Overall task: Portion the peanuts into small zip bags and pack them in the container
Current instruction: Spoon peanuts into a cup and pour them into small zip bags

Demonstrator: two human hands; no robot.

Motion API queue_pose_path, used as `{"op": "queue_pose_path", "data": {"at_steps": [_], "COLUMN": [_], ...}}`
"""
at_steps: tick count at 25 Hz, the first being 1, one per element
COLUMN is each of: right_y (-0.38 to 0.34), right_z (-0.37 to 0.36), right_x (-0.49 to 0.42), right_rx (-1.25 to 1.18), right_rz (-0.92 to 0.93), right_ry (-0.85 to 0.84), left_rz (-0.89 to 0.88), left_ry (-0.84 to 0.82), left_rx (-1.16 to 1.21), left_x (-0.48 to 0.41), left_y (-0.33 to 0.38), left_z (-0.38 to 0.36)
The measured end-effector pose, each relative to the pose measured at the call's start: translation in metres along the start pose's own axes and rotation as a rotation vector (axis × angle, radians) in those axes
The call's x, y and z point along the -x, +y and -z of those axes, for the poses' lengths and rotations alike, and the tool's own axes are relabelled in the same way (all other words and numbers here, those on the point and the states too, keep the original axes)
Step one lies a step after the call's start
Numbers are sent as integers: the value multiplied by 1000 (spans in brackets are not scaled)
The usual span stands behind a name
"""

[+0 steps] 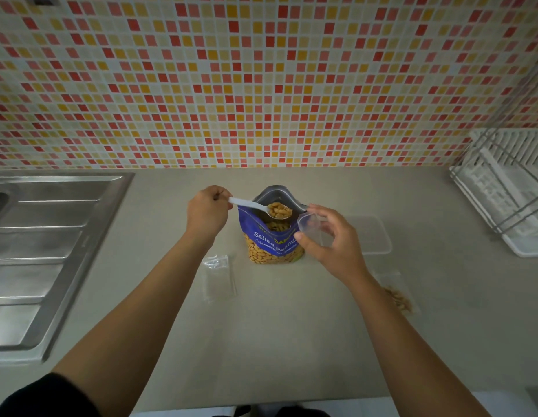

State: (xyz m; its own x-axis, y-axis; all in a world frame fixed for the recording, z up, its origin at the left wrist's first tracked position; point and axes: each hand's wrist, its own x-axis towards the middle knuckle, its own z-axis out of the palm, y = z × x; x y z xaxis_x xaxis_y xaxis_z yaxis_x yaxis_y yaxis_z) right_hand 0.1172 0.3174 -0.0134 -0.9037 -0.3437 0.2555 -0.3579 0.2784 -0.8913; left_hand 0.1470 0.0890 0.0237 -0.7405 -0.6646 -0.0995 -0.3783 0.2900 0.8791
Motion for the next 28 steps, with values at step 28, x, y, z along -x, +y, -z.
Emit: {"op": "queue_pose_path", "data": {"at_steps": [28], "right_y": [-46], "right_z": [-37], "right_x": [-35], "right_rx": [185], "right_rz": [-20], "right_ry": [156], "left_rz": [-394], "left_ry": [-244], "left_rx": [-309], "left_x": [-13], "left_y": [107], "left_z": [43]}}
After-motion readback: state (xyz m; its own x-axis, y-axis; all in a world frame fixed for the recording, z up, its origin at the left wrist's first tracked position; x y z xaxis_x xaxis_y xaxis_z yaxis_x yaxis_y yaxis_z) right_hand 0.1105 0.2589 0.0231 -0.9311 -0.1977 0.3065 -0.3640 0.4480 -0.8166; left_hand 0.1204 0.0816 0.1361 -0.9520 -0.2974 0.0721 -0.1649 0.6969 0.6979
